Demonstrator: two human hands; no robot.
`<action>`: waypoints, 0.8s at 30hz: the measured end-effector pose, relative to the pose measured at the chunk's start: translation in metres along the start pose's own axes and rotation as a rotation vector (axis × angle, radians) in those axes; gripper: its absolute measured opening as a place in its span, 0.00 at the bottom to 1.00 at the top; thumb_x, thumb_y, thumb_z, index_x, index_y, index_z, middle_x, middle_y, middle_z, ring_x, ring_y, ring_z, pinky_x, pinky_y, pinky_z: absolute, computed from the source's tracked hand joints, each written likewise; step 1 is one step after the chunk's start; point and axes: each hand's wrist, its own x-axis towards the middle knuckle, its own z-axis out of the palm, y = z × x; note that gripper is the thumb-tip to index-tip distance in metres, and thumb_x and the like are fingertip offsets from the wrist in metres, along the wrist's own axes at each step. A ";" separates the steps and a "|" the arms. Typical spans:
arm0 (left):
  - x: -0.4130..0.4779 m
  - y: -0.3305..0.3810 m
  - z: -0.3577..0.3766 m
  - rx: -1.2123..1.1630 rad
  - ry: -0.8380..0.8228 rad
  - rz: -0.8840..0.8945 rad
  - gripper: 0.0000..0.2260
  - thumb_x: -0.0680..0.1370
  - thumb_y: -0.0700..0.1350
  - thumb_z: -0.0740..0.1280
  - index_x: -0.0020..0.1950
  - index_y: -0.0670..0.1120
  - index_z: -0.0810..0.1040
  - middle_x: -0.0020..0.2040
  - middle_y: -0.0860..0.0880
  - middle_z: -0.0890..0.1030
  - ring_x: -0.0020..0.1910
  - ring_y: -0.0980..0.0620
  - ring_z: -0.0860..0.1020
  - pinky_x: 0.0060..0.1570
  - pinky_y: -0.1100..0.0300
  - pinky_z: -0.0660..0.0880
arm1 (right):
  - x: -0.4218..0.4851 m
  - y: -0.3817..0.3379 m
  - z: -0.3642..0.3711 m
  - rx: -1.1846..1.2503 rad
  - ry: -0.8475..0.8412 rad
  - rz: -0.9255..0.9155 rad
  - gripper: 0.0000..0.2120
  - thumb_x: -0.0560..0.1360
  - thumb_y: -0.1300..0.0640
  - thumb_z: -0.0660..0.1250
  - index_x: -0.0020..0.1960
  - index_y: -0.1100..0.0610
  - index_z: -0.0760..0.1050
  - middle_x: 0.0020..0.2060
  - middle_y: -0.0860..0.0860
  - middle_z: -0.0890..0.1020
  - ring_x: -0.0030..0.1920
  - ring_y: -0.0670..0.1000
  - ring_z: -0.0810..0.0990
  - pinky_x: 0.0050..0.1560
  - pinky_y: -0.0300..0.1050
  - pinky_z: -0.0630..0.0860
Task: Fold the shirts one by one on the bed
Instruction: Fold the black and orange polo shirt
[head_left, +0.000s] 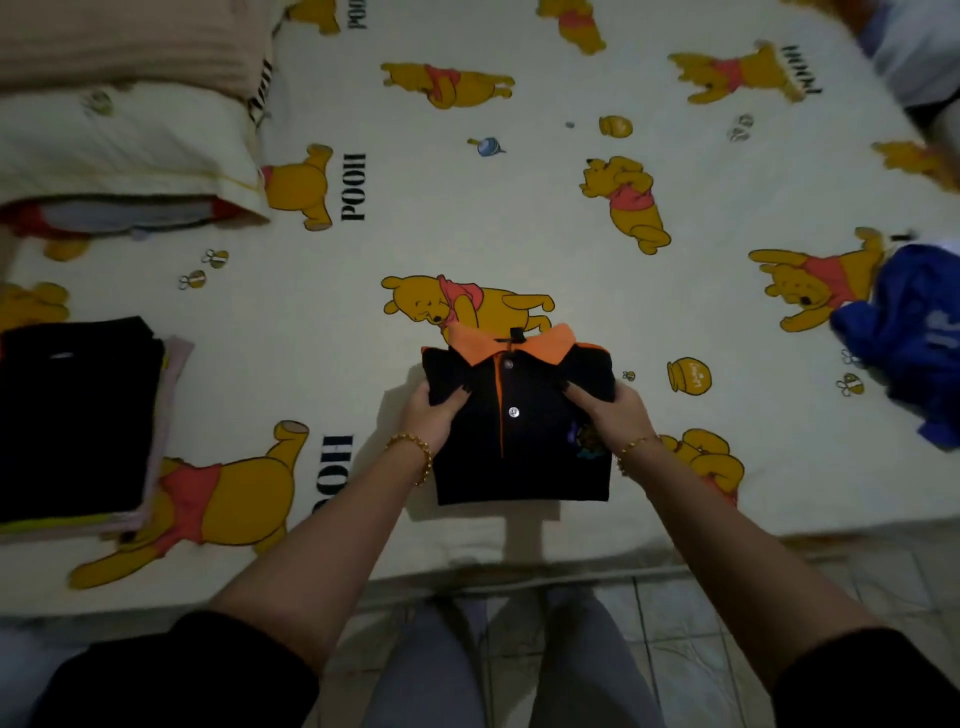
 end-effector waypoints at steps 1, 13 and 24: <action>-0.016 0.007 -0.015 0.020 -0.006 0.039 0.13 0.77 0.47 0.68 0.60 0.45 0.74 0.54 0.48 0.80 0.48 0.50 0.79 0.42 0.60 0.74 | -0.022 -0.007 0.004 0.017 -0.009 -0.017 0.17 0.72 0.51 0.73 0.56 0.59 0.77 0.52 0.56 0.83 0.51 0.55 0.81 0.54 0.52 0.79; -0.135 0.036 -0.142 0.058 0.051 0.373 0.16 0.76 0.50 0.69 0.61 0.46 0.74 0.54 0.50 0.79 0.51 0.52 0.78 0.45 0.62 0.74 | -0.170 -0.071 0.040 0.131 -0.264 -0.233 0.07 0.74 0.60 0.70 0.50 0.52 0.76 0.47 0.52 0.84 0.46 0.52 0.83 0.50 0.48 0.80; -0.192 0.004 -0.247 0.029 0.135 0.436 0.18 0.75 0.50 0.70 0.63 0.46 0.74 0.59 0.48 0.78 0.57 0.49 0.77 0.59 0.51 0.75 | -0.255 -0.070 0.116 0.150 -0.303 -0.338 0.14 0.74 0.60 0.69 0.59 0.55 0.75 0.52 0.54 0.83 0.50 0.53 0.82 0.52 0.48 0.79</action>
